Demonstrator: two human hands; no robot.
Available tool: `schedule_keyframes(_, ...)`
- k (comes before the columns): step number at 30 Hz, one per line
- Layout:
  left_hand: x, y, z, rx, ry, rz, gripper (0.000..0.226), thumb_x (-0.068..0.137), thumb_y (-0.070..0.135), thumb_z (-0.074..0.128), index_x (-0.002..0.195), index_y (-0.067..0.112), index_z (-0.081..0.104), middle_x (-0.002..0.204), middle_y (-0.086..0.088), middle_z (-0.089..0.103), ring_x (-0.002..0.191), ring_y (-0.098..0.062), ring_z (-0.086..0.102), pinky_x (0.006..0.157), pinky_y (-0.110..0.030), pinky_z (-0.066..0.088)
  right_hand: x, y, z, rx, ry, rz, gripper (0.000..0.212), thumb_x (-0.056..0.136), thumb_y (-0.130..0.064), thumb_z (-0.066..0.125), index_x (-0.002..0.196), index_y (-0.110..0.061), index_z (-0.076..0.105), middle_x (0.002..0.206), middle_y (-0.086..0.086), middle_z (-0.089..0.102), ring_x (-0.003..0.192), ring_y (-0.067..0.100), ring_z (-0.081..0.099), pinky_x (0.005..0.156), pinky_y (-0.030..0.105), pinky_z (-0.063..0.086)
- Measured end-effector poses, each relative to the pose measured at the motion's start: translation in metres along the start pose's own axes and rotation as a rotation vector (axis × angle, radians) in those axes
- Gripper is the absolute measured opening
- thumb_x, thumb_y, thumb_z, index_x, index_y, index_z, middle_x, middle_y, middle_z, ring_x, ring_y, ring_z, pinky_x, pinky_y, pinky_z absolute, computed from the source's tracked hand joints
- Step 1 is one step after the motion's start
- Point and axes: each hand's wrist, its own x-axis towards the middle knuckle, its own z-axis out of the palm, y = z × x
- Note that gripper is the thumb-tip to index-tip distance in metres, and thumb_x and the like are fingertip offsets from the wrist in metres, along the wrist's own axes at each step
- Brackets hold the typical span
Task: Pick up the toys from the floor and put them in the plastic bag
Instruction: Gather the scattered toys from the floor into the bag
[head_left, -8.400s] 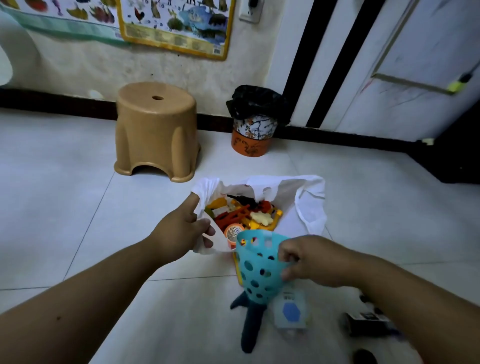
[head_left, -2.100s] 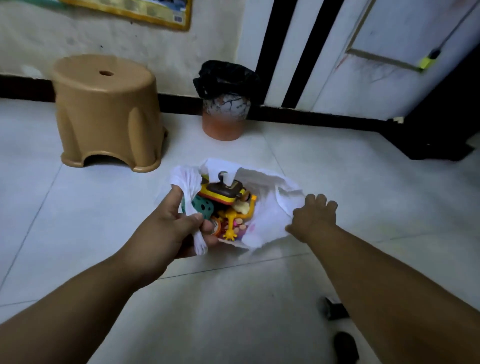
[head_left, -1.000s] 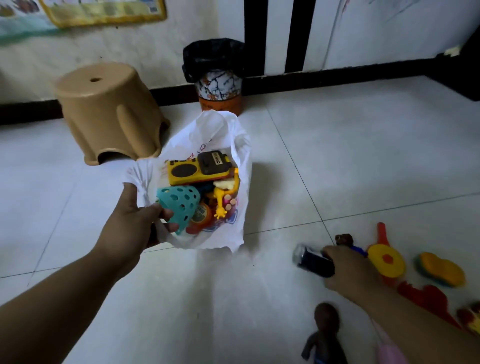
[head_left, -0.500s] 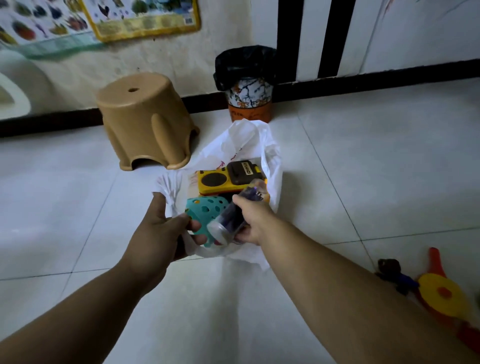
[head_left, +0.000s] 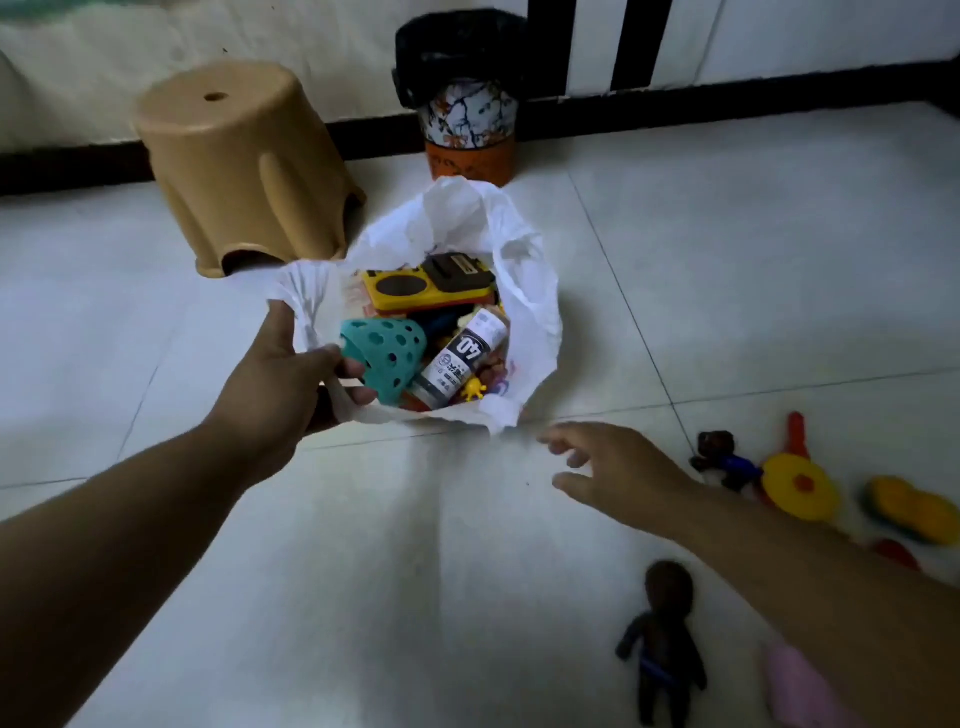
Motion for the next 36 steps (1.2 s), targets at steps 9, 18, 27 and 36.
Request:
schedule_keyframes(9, -0.008, -0.009, 0.021, 0.048, -0.058, 0.022, 0.031, 0.098, 0.006, 0.042, 0.100, 0.036, 0.046, 0.100, -0.011, 0.060, 0.079, -0.025, 0.066, 0.057, -0.029, 0.061, -0.086, 0.100, 0.049, -0.858, -0.599, -0.107, 0.060, 0.088, -0.021, 0.060, 0.142, -0.028, 0.034, 0.159, 0.009, 0.010, 0.145, 0.033, 0.003, 0.113, 0.055, 0.010)
schedule_keyframes(18, -0.004, -0.003, 0.024, 0.020, -0.061, 0.021, 0.034, 0.098, 0.007, 0.042, 0.121, 0.033, 0.039, 0.098, -0.009, 0.062, 0.066, -0.019, 0.070, 0.062, -0.035, 0.061, -0.071, 0.097, 0.044, -0.779, -0.427, -0.266, 0.033, 0.082, -0.028, 0.058, 0.115, -0.022, 0.058, 0.118, 0.006, 0.053, 0.119, 0.029, 0.042, 0.095, 0.044, 0.031)
schedule_keyframes(27, 0.001, -0.002, 0.017, -0.051, -0.011, 0.010, 0.038, 0.100, 0.012, 0.041, 0.121, 0.044, 0.035, 0.092, -0.010, 0.062, 0.067, -0.022, 0.069, 0.077, -0.044, 0.058, -0.004, -0.039, 0.004, 0.131, 0.220, -0.209, 0.046, 0.065, -0.036, 0.076, 0.107, -0.025, 0.061, 0.102, -0.008, 0.055, 0.089, 0.010, 0.056, 0.077, 0.028, 0.050)
schedule_keyframes(36, 0.005, -0.001, 0.008, -0.069, -0.008, -0.011, 0.030, 0.100, 0.012, 0.041, 0.114, 0.038, 0.043, 0.082, -0.010, 0.063, 0.065, -0.023, 0.070, 0.083, -0.051, 0.056, 0.148, -0.138, -0.011, 0.462, 0.110, 0.301, 0.048, 0.081, -0.042, 0.067, 0.116, -0.010, 0.058, 0.112, 0.010, 0.063, 0.097, 0.027, 0.059, 0.082, 0.034, 0.049)
